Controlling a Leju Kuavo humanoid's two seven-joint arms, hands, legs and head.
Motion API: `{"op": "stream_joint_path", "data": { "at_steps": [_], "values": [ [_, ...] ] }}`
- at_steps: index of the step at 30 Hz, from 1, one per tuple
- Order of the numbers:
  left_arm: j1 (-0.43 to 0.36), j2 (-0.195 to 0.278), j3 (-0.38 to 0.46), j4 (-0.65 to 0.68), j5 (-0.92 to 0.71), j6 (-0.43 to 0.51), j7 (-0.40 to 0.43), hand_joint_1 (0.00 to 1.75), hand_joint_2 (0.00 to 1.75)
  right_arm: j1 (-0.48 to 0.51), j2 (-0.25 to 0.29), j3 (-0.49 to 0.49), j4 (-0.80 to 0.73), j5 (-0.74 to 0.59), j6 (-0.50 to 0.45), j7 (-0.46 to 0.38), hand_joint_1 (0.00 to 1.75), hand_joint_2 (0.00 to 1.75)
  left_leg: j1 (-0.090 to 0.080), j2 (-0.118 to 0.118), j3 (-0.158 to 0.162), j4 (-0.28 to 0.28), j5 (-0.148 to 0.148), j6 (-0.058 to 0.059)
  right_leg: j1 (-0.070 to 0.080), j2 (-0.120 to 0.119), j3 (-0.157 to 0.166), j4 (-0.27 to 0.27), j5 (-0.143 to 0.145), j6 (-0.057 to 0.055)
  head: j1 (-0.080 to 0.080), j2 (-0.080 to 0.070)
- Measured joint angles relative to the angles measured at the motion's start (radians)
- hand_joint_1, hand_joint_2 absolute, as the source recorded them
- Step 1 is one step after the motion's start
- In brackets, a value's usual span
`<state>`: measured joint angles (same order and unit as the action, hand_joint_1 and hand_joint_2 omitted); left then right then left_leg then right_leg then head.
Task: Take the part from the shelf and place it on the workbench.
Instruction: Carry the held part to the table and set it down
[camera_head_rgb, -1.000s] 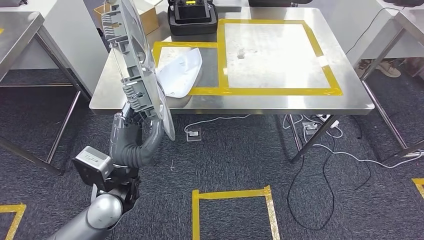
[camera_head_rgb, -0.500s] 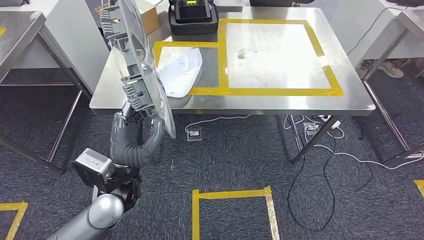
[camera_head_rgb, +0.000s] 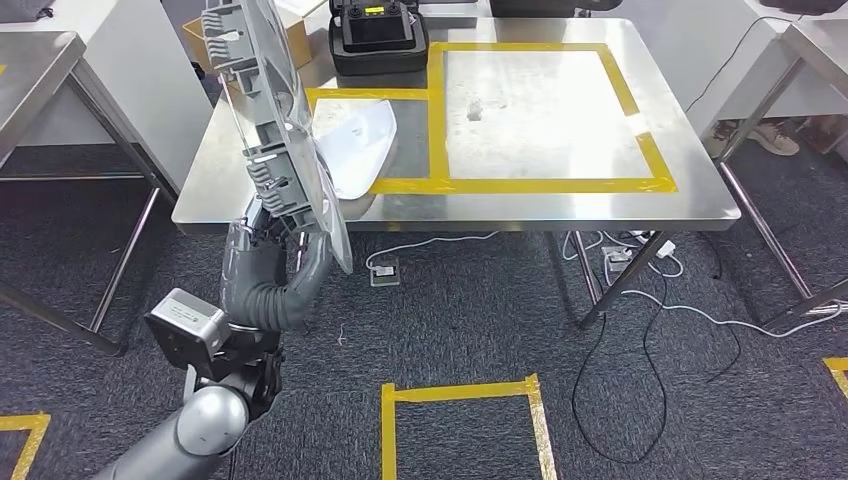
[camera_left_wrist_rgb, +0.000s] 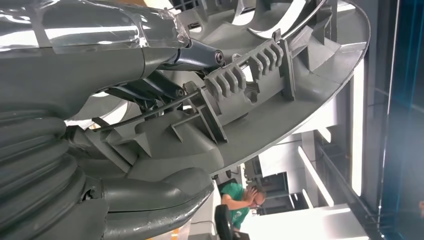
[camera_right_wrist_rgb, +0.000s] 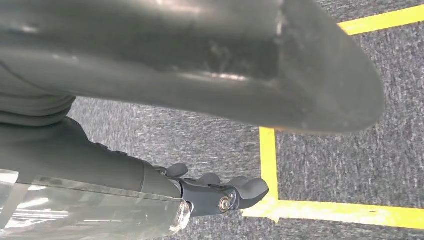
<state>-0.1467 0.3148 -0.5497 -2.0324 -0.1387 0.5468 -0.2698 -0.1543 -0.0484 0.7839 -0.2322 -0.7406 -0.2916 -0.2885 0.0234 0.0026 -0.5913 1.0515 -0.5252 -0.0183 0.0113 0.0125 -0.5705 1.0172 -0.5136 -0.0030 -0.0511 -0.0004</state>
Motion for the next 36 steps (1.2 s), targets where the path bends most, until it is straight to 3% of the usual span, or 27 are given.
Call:
{"op": "stream_joint_path", "data": {
  "at_steps": [4,6,8,10,11,12,14,15,16,18,20,21,22,23,25,26,27,29,30,31,33,34,35,36],
  "values": [
    [-0.002,0.000,0.000,0.000,0.003,0.001,-0.006,1.75,1.75,-0.001,0.002,0.000,0.000,0.000,0.005,-0.001,0.00,0.00,0.003,-0.003,0.028,-0.008,-0.016,0.026,-0.003,-0.002,-0.004,0.041,-0.004,0.021,0.003,0.000],
    [-0.003,0.000,0.000,0.000,0.005,0.001,-0.009,1.75,1.75,-0.002,0.004,0.000,-0.001,-0.001,0.007,-0.001,0.00,0.00,0.004,-0.002,0.052,-0.009,-0.032,0.032,-0.007,-0.006,-0.058,0.130,-0.024,0.033,0.005,0.000],
    [-0.002,0.000,0.000,0.000,0.009,0.001,-0.013,1.75,1.75,0.002,0.005,0.000,0.000,-0.003,0.009,-0.002,0.00,0.00,0.004,-0.003,0.077,-0.009,-0.054,0.033,-0.011,-0.007,-0.146,0.236,-0.052,0.041,0.005,0.000],
    [0.002,0.000,0.000,0.000,0.016,0.002,-0.014,1.75,1.75,0.008,0.006,0.000,0.000,-0.004,0.012,-0.003,0.00,0.00,0.004,-0.004,0.112,-0.010,-0.082,0.031,-0.012,-0.008,-0.201,0.259,-0.063,0.040,0.005,0.000],
    [0.004,0.000,0.000,0.000,0.018,0.003,-0.015,1.75,1.75,0.010,0.007,0.000,0.000,-0.004,0.013,-0.003,0.00,0.00,0.004,-0.005,0.134,-0.012,-0.099,0.029,-0.010,-0.008,-0.208,0.227,-0.048,0.035,0.005,0.000],
    [0.005,0.000,0.000,0.000,0.020,0.004,-0.017,1.75,1.75,0.012,0.007,0.000,0.000,-0.004,0.014,-0.003,0.00,0.00,0.005,-0.005,0.156,-0.016,-0.115,0.027,-0.007,-0.008,-0.207,0.172,-0.003,0.028,0.006,0.000],
    [0.006,-0.001,0.000,0.002,0.021,0.004,-0.021,1.75,1.75,0.020,0.005,0.000,0.001,-0.005,0.014,-0.003,0.00,0.00,0.005,-0.007,0.195,-0.032,-0.143,0.019,0.004,-0.006,-0.199,0.069,0.116,0.009,0.011,0.000],
    [0.006,-0.001,0.000,0.003,0.022,0.004,-0.023,1.75,1.75,0.022,0.004,0.001,0.002,-0.005,0.015,-0.002,0.00,0.00,0.005,-0.009,0.212,-0.051,-0.152,0.013,0.009,-0.006,-0.194,0.040,0.155,0.000,0.014,0.000],
    [0.007,-0.001,0.000,0.004,0.023,0.004,-0.023,1.75,1.75,0.023,0.003,0.001,0.002,-0.005,0.016,-0.002,0.00,0.00,0.005,-0.012,0.229,-0.064,-0.150,0.006,0.012,-0.006,-0.185,0.025,0.163,-0.008,0.017,0.000],
    [0.007,-0.001,0.001,0.005,0.026,0.004,-0.024,1.75,1.75,0.017,0.003,0.001,0.003,-0.004,0.017,-0.002,0.00,0.00,0.006,-0.014,0.238,-0.051,-0.111,-0.008,0.012,-0.007,-0.146,-0.002,0.137,-0.021,0.019,0.000],
    [0.006,-0.002,0.001,0.007,0.028,0.003,-0.028,1.75,1.75,0.013,0.003,0.000,0.003,-0.003,0.016,-0.002,0.00,0.00,0.002,-0.012,0.180,0.060,-0.059,-0.008,0.011,-0.005,-0.090,-0.038,0.115,-0.031,0.017,0.000],
    [0.007,-0.002,0.000,0.008,0.028,0.002,-0.031,1.75,1.75,0.013,0.003,0.000,0.004,-0.004,0.016,-0.002,0.00,0.00,-0.001,-0.011,0.130,0.125,-0.057,-0.002,0.010,-0.004,-0.060,-0.053,0.103,-0.034,0.016,0.000],
    [0.007,-0.002,0.000,0.010,0.028,0.002,-0.033,1.75,1.75,0.013,0.003,0.000,0.004,-0.004,0.016,-0.002,0.00,0.00,-0.006,-0.011,0.076,0.175,-0.076,0.004,0.011,-0.002,-0.032,-0.065,0.088,-0.036,0.015,0.000],
    [0.010,-0.002,0.000,0.012,0.028,0.001,-0.033,1.75,1.75,0.014,0.004,0.000,0.004,-0.005,0.017,-0.002,0.00,0.00,-0.009,-0.011,0.025,0.204,-0.117,0.007,0.011,0.001,-0.002,-0.075,0.071,-0.037,0.014,0.000],
    [0.017,-0.002,0.000,0.016,0.028,0.002,-0.034,1.75,1.75,0.016,0.004,0.000,0.005,-0.005,0.018,-0.002,0.00,0.00,-0.013,-0.011,-0.057,0.203,-0.200,0.008,0.013,0.009,0.065,-0.089,0.030,-0.037,0.014,0.000],
    [0.019,-0.002,0.000,0.017,0.028,0.002,-0.035,1.75,1.75,0.016,0.004,0.000,0.005,-0.005,0.018,-0.002,0.00,0.00,-0.013,-0.011,-0.088,0.177,-0.209,0.007,0.013,0.013,0.100,-0.093,0.007,-0.036,0.014,0.000],
    [0.022,-0.002,0.000,0.019,0.028,0.002,-0.036,1.75,1.75,0.017,0.004,0.000,0.006,-0.005,0.018,-0.002,0.00,0.00,-0.013,-0.009,-0.110,0.136,-0.169,0.004,0.013,0.015,0.135,-0.095,-0.019,-0.035,0.013,0.000],
    [0.025,-0.002,0.000,0.022,0.028,0.002,-0.037,1.75,1.75,0.017,0.004,0.000,0.007,-0.005,0.018,-0.002,0.00,0.00,-0.010,0.005,-0.137,0.032,0.021,-0.001,0.016,0.020,0.195,-0.090,-0.073,-0.030,0.015,0.000],
    [0.027,-0.002,-0.001,0.023,0.028,0.002,-0.038,1.75,1.75,0.016,0.004,0.000,0.007,-0.005,0.018,-0.001,0.00,0.00,-0.013,0.014,-0.138,0.001,0.099,0.001,0.016,0.020,0.221,-0.090,-0.104,-0.027,0.019,0.000],
    [0.029,-0.002,-0.001,0.024,0.028,0.002,-0.037,1.75,1.75,0.014,0.003,0.000,0.008,-0.005,0.018,-0.001,0.00,0.00,-0.017,0.019,-0.131,-0.015,0.139,0.005,0.015,0.021,0.245,-0.084,-0.122,-0.023,0.022,0.000],
    [0.029,-0.003,0.000,0.025,0.029,0.002,-0.036,1.75,1.75,0.004,0.004,0.000,0.007,-0.004,0.018,-0.001,0.00,0.00,-0.025,0.016,-0.093,-0.013,0.113,0.022,0.010,0.016,0.248,-0.020,-0.107,-0.016,0.022,0.000],
    [0.027,-0.004,0.000,0.024,0.029,0.002,-0.036,1.75,1.75,0.001,0.005,0.000,0.007,-0.004,0.019,-0.001,0.00,0.00,-0.025,0.012,-0.073,-0.017,0.097,0.031,0.008,0.011,0.221,0.049,-0.078,-0.011,0.020,0.000],
    [0.024,-0.004,0.000,0.023,0.029,0.003,-0.038,1.75,1.75,-0.002,0.007,0.000,0.007,-0.004,0.019,-0.001,0.00,0.00,-0.023,0.009,-0.056,-0.018,0.082,0.040,0.006,0.007,0.174,0.127,-0.062,-0.006,0.021,0.000],
    [0.022,-0.005,0.000,0.021,0.029,0.003,-0.040,1.75,1.75,-0.002,0.009,0.000,0.007,-0.004,0.020,-0.001,0.00,0.00,-0.021,0.004,-0.040,-0.019,0.069,0.047,0.003,0.002,0.122,0.197,-0.071,0.002,0.022,0.000]
  ]
}}
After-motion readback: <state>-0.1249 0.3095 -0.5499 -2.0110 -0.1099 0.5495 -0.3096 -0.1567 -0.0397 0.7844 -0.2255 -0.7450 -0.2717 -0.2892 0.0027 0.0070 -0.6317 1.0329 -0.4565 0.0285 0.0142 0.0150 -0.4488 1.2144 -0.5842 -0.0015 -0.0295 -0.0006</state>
